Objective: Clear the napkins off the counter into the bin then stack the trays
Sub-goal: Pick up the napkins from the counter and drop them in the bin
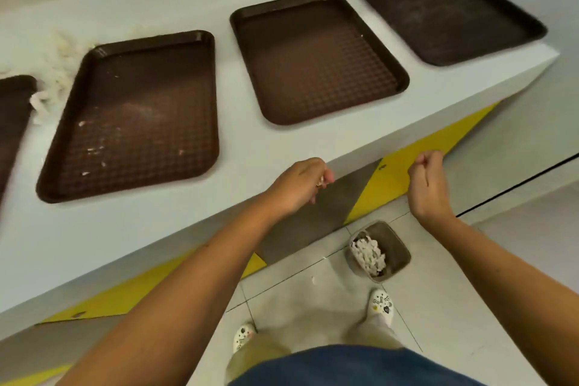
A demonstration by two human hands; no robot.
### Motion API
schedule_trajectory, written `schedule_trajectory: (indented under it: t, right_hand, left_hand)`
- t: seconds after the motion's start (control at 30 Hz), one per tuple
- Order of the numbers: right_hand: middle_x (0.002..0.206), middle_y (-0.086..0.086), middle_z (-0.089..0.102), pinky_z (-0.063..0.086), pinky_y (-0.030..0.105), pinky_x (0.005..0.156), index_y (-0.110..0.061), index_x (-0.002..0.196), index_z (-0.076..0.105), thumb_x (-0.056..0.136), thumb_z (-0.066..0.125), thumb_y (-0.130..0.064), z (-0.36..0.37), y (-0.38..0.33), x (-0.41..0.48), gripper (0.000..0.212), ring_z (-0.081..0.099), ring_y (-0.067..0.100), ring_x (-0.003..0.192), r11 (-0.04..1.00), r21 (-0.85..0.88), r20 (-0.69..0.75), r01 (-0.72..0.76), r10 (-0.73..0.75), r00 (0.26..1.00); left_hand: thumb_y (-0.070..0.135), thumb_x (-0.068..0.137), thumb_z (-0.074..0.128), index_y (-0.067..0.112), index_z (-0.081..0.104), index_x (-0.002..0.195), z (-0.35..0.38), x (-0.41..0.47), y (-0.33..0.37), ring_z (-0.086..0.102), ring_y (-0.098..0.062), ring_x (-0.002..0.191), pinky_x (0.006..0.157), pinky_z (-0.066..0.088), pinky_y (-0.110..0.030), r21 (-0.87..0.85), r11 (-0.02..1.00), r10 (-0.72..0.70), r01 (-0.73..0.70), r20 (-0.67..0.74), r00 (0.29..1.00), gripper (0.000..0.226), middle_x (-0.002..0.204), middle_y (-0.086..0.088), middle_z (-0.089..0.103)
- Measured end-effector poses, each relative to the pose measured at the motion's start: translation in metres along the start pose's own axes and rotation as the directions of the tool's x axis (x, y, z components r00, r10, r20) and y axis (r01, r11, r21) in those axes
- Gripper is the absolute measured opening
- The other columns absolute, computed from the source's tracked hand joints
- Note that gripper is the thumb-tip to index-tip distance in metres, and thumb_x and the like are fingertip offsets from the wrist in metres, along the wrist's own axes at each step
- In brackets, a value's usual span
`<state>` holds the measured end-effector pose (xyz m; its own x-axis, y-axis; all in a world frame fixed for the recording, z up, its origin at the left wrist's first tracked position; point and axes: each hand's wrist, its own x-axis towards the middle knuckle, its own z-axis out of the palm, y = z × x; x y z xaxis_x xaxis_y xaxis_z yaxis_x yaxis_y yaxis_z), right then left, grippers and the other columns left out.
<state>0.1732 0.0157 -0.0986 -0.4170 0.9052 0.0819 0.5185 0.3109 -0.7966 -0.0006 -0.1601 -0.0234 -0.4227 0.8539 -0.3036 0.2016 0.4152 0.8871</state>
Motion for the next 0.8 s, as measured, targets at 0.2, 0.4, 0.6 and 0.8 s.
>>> schedule_trajectory:
  t: [0.2,0.4,0.6,0.8]
  right_hand:
    - [0.103,0.004,0.050,0.036,0.030,0.075,-0.012,0.110,0.049,0.094,0.051,-0.007,-0.035,0.090,0.035,0.016,0.051,0.021,0.090,0.985,-0.168,0.468,0.036,0.048,0.883]
    - [0.119,0.002,0.048,0.041,0.026,0.081,-0.017,0.117,0.054,0.086,0.070,-0.021,-0.044,0.137,0.048,0.035,0.051,0.016,0.094,0.963,-0.253,0.693,0.093,0.113,0.712]
    - [0.130,0.006,0.038,0.049,0.033,0.090,-0.020,0.136,0.046,0.086,0.069,-0.021,-0.044,0.169,0.054,0.055,0.053,0.019,0.086,0.940,-0.335,0.730,0.073,0.210,0.650]
    - [0.129,0.002,0.038,0.048,0.028,0.085,-0.019,0.127,0.053,0.091,0.063,-0.021,-0.062,0.174,0.075,0.037,0.057,0.011,0.072,0.959,-0.283,0.637,0.013,0.178,0.750]
  left_hand:
    - [0.024,0.101,0.049,0.028,0.065,0.098,0.095,0.051,-0.010,0.063,-0.012,0.083,0.076,0.056,-0.025,-0.088,0.989,-0.108,0.117,0.109,0.988,0.016,0.097,0.003,0.064]
    - [0.015,0.091,0.067,0.017,0.071,0.100,0.151,0.090,-0.015,0.071,-0.027,0.091,0.078,0.059,-0.036,-0.314,0.899,-0.348,0.305,-0.089,0.933,0.011,0.099,-0.009,0.071]
    - [0.010,0.087,0.070,0.008,0.067,0.097,0.189,0.116,-0.030,0.068,-0.017,0.078,0.067,0.060,-0.027,-0.449,0.799,-0.500,0.400,-0.126,0.857,0.010,0.088,-0.006,0.067]
    - [0.012,0.088,0.070,0.006,0.059,0.105,0.227,0.131,-0.057,0.066,-0.023,0.092,0.062,0.056,-0.023,-0.467,0.760,-0.566,0.452,-0.133,0.813,0.021,0.094,-0.008,0.062]
